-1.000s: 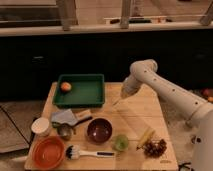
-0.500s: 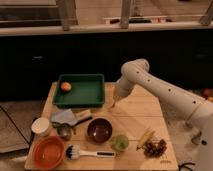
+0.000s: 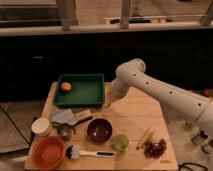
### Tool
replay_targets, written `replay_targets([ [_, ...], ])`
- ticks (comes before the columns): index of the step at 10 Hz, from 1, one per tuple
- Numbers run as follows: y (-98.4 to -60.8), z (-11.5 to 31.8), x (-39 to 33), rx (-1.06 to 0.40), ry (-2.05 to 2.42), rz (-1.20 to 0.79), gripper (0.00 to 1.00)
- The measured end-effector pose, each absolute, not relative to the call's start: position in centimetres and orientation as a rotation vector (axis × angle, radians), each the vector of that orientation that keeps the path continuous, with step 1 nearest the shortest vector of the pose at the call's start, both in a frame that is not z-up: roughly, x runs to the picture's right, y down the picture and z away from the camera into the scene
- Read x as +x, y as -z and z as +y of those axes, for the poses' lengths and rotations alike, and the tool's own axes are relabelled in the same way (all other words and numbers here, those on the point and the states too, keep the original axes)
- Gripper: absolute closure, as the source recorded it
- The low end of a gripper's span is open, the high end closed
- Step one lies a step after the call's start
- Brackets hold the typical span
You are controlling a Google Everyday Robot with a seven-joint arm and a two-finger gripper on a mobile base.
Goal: Place fork in purple bowl
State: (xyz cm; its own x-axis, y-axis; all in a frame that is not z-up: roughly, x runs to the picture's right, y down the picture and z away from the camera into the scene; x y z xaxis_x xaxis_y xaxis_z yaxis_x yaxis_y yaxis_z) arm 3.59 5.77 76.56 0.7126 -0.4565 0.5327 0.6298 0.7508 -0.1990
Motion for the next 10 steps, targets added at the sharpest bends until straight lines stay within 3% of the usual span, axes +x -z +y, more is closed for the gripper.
replay_targets([
  [5, -72.5, 6.0, 2.4, -0.351, 0.659, -0.552, 1.0],
  [10, -70.5, 7.3, 1.8, -0.455, 0.735, -0.704, 1.0],
])
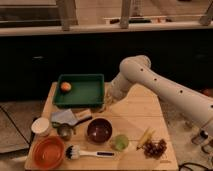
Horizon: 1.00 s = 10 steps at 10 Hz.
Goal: Place fork in purple bowl
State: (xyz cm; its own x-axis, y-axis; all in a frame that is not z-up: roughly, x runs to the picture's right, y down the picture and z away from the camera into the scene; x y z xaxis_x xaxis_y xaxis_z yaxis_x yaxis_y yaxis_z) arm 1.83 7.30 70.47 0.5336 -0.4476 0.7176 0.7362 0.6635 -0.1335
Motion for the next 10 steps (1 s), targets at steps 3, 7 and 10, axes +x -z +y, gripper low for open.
replay_targets([
  [3, -69.7, 8.3, 1.8, -0.511, 0.768, -0.736, 1.0],
  [7, -69.0, 9.6, 0.8, -0.555, 0.795, -0.783, 1.0],
  [10, -69.5, 10.6, 0.3, -0.563, 0.786, -0.816, 1.0],
])
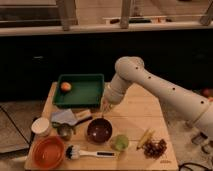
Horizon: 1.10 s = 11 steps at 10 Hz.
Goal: Place fork in purple bowl
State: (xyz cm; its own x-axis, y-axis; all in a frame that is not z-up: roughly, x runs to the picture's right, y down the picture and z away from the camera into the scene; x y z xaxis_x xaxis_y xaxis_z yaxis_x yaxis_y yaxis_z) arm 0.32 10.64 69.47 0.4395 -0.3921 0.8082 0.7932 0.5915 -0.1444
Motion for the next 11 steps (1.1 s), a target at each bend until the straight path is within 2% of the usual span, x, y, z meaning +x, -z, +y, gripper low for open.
replay_targets([
  [1, -69.6, 11.0, 0.2, -0.562, 0.779, -0.819, 0.98],
  [8, -71.1, 12.7, -0.5, -0.543, 0.673, -0.663, 0.28],
  [9, -71.2, 12.8, -0.5, -0.539, 0.664, -0.656, 0.22],
  [11, -71.2, 12.8, -0.6, -0.534, 0.653, -0.646, 0.21],
])
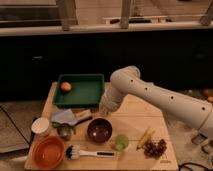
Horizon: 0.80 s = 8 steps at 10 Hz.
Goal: Place fork in purple bowl
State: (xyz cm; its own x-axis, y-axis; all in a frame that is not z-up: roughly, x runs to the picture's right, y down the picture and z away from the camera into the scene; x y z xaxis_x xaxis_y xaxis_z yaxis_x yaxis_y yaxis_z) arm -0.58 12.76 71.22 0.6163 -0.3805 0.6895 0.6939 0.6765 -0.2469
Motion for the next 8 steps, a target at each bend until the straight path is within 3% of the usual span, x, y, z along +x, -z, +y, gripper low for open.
replay_targets([
  [8, -71.17, 12.09, 0.02, -0.52, 0.63, -0.654, 0.21],
])
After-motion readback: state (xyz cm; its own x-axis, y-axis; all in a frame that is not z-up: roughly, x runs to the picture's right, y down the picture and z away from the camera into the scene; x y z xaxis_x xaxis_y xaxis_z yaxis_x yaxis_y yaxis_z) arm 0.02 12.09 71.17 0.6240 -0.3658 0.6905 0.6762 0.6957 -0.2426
